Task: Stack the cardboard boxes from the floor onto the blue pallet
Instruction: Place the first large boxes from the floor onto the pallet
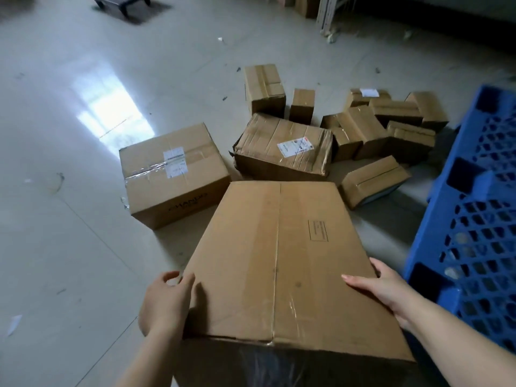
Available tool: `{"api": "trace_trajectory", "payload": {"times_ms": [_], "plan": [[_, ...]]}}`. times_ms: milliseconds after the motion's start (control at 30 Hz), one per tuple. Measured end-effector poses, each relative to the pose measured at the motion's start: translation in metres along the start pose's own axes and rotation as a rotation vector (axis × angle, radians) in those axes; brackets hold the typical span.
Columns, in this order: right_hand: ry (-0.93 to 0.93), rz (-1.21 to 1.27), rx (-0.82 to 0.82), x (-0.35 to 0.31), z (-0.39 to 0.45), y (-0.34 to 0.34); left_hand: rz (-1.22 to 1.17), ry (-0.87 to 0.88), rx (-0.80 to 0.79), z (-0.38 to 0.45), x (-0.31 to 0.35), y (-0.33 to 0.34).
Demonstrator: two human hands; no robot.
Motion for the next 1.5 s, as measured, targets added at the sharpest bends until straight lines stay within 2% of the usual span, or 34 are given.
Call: {"api": "trace_trajectory", "payload": {"times_ms": [133,300,467,700,900,1067,1200,1333,1500], "plan": [[0.039,0.046,-0.030,0.013,-0.015,-0.019,-0.036,-0.032,-0.074,-0.016,-0.009,0.012],[-0.011,-0.002,-0.008,-0.003,-0.017,-0.043,0.063,0.082,-0.020,-0.034,0.029,0.000],[-0.105,0.011,0.049,-0.046,-0.028,-0.075,0.038,0.165,0.027,-0.064,0.074,-0.025],[-0.208,0.154,0.201,-0.138,-0.062,-0.159,-0.029,0.309,-0.028,-0.119,0.210,-0.058],[-0.217,0.323,0.375,-0.192,-0.093,-0.255,-0.012,0.528,-0.134,-0.179,0.373,-0.043],[-0.214,0.434,0.619,-0.198,-0.122,-0.357,0.036,0.775,-0.235,-0.254,0.507,0.019],[-0.182,0.543,0.799,-0.171,-0.138,-0.443,0.062,0.897,-0.376,-0.332,0.591,0.114],[-0.142,0.609,0.961,-0.134,-0.144,-0.514,0.089,1.004,-0.537,-0.409,0.646,0.223],[-0.062,0.718,1.163,-0.083,-0.139,-0.538,0.166,1.147,-0.668,-0.471,0.675,0.349]]}}
Point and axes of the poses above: each hand's wrist, its own z-axis towards the middle knuckle, its own y-axis out of the palm, x = y × z, the point moved 10 cm from there along z, towards the middle knuckle, and after that the axes turned 8 degrees about -y, right-handed, at the moved point
